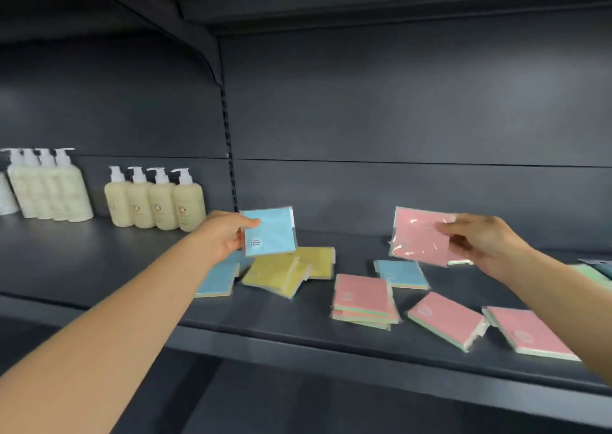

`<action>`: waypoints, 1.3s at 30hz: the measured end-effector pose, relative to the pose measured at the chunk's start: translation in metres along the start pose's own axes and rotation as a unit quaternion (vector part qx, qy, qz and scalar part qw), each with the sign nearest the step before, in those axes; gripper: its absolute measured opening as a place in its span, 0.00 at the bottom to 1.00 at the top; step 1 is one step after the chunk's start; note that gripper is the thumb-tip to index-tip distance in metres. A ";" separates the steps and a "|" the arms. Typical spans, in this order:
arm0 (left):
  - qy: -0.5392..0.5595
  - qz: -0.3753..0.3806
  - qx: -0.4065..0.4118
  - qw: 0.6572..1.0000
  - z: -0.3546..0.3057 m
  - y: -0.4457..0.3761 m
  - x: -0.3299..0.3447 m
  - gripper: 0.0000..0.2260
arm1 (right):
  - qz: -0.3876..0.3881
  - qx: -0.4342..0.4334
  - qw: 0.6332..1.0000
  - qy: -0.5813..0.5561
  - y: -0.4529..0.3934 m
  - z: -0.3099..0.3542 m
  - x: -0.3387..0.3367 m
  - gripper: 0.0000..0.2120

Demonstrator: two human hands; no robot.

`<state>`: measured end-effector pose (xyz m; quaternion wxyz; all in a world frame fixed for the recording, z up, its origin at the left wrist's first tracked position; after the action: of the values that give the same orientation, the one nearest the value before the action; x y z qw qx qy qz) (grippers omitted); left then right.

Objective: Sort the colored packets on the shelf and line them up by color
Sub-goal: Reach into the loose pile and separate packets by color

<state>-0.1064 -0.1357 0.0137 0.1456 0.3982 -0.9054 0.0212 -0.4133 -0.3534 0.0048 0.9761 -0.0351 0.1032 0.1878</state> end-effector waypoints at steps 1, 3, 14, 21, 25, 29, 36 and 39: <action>0.000 -0.001 -0.004 1.000 -0.002 0.005 -0.017 0.04 | -0.006 -0.001 1.000 -0.008 0.007 0.002 0.009 0.05; 0.001 -0.003 -0.011 1.000 -0.002 0.011 -0.050 0.03 | -0.022 0.004 0.999 -0.026 0.024 0.005 0.027 0.04; -0.148 -0.027 -0.047 0.988 0.048 0.011 -0.130 0.15 | -0.096 0.034 0.994 -0.044 0.096 -0.005 0.081 0.11; -0.332 -0.052 0.020 0.941 0.053 0.006 -0.126 0.12 | -0.135 0.050 0.989 -0.047 0.111 -0.009 0.062 0.13; -0.409 -0.049 0.047 0.910 0.043 0.010 -0.120 0.13 | -0.159 0.065 0.985 -0.023 0.113 -0.022 0.044 0.13; -0.397 -0.026 0.113 0.910 0.028 0.011 -0.095 0.20 | -0.175 0.085 0.981 -0.004 0.110 -0.037 0.020 0.10; -0.374 0.107 0.115 0.914 0.029 0.020 0.005 0.19 | -0.162 0.130 0.975 0.075 0.089 -0.063 -0.031 0.17; -0.367 0.164 0.108 0.909 0.036 0.017 0.056 0.20 | -0.129 0.123 0.977 0.119 0.073 -0.070 -0.043 0.13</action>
<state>-0.1641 -0.1697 -0.0040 -0.2460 0.2373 -0.9398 -0.0051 -0.4933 -0.3088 -0.0562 0.9697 0.0499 0.2358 0.0407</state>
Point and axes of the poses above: each hand's wrist, its own y-axis away from the middle knuckle, its own x-axis out of the palm, z = x × y, the point moved 2 cm from there along -y, towards the middle knuckle, and after that the axes turned 12 degrees about y, right-handed, at the moved point
